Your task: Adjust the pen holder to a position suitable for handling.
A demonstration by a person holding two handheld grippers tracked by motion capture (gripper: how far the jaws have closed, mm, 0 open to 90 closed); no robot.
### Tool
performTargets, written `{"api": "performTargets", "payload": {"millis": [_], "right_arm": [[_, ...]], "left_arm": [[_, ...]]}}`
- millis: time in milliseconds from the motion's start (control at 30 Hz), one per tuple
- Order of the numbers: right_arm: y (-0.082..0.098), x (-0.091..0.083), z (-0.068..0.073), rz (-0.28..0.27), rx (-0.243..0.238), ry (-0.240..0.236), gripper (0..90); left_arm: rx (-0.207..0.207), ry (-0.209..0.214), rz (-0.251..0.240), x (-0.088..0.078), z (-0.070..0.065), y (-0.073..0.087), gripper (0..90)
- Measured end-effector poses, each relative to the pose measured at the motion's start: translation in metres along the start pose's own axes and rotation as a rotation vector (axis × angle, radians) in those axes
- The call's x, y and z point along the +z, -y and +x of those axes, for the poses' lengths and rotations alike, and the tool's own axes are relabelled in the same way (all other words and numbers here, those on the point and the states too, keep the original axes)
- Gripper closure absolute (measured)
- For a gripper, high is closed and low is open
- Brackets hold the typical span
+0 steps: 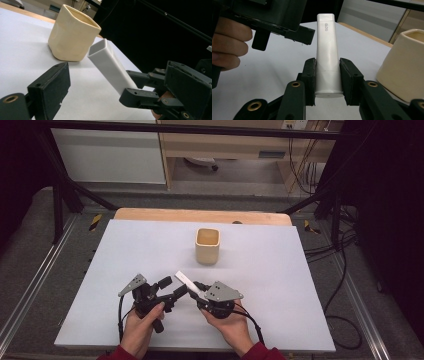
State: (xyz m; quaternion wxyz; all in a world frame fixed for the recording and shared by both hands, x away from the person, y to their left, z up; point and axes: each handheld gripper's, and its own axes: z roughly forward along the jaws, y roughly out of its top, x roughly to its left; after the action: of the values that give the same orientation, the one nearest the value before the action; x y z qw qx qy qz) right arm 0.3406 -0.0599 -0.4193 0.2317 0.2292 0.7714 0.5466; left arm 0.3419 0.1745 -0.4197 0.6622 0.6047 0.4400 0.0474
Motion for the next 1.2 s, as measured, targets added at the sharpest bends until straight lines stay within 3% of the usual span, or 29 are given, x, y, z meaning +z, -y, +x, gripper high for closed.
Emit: {"api": "performTargets", "payload": {"millis": [400,467,533,900,933,1200], "right_arm": [[0.001,0.001,0.002,0.000,-0.004,0.003,67.2],[0.001,0.001,0.003,-0.001,-0.007,0.001,67.2],[0.001,0.002,0.003,-0.001,-0.009,-0.002,67.2],[0.001,0.004,0.007,0.001,-0.014,-0.019,67.2],[0.001,0.004,0.008,0.001,-0.015,-0.021,67.2],[0.002,0.005,0.009,0.003,-0.017,-0.027,67.2]], "left_arm": [[-0.023,0.017,0.008,0.001,0.003,0.002,13.3],[-0.031,0.025,0.013,0.001,0.005,0.002,18.0],[-0.064,0.037,0.005,0.001,0.008,0.003,20.8],[-0.077,0.028,-0.009,-0.001,0.012,0.002,35.5],[-0.085,0.032,-0.014,-0.001,0.012,0.002,40.6],[-0.107,0.038,-0.013,-0.003,0.018,0.003,55.5]]}}
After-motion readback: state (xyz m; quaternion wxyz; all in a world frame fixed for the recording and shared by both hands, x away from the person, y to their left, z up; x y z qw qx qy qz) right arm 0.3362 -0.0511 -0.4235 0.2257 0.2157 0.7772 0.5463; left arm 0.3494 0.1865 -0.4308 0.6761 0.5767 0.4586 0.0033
